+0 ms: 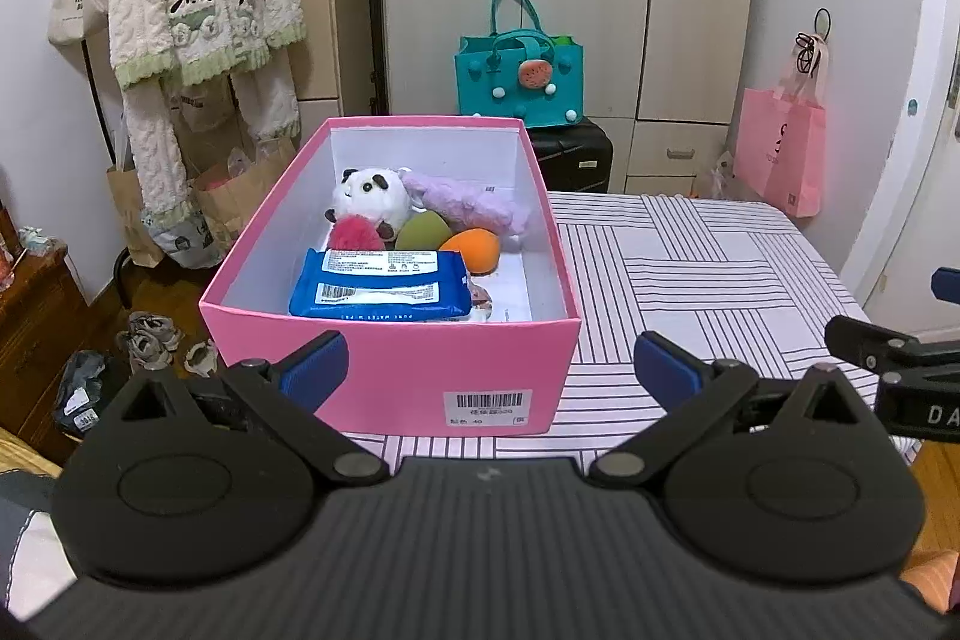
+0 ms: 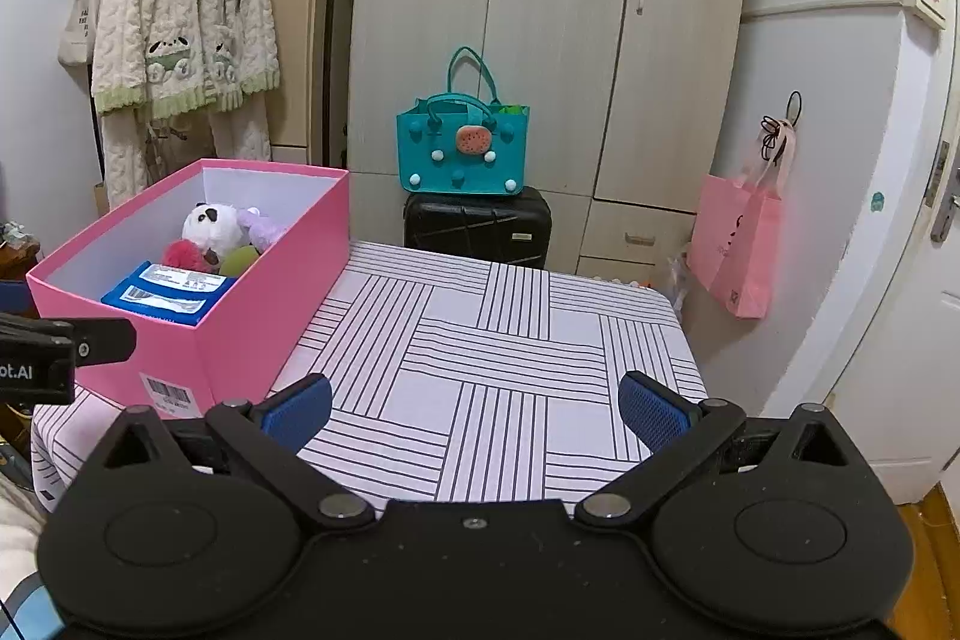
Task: Organize soft objects
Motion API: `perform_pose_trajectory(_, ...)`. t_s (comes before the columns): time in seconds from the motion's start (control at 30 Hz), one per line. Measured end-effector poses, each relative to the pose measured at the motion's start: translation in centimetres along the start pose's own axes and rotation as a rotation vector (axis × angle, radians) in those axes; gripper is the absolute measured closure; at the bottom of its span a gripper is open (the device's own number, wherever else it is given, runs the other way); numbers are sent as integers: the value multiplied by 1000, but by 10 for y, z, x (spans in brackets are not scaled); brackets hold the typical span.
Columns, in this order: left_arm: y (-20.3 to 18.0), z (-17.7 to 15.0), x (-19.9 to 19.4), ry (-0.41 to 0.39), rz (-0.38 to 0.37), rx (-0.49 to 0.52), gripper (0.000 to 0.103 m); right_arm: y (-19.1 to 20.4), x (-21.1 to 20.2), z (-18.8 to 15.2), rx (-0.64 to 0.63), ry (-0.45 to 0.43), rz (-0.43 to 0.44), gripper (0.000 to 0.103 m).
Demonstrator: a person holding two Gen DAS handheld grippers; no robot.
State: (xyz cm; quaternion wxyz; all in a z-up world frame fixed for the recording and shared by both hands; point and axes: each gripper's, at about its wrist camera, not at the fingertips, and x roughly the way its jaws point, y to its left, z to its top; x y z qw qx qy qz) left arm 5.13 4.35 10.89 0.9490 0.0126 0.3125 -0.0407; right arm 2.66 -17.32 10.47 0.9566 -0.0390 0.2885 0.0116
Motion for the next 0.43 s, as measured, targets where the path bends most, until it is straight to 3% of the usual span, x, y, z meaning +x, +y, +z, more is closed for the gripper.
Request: perform_pose_trajectory(0.43,-1,1,2,-16,9,-16,0,-5,2,-2,25,-14,-4,0)
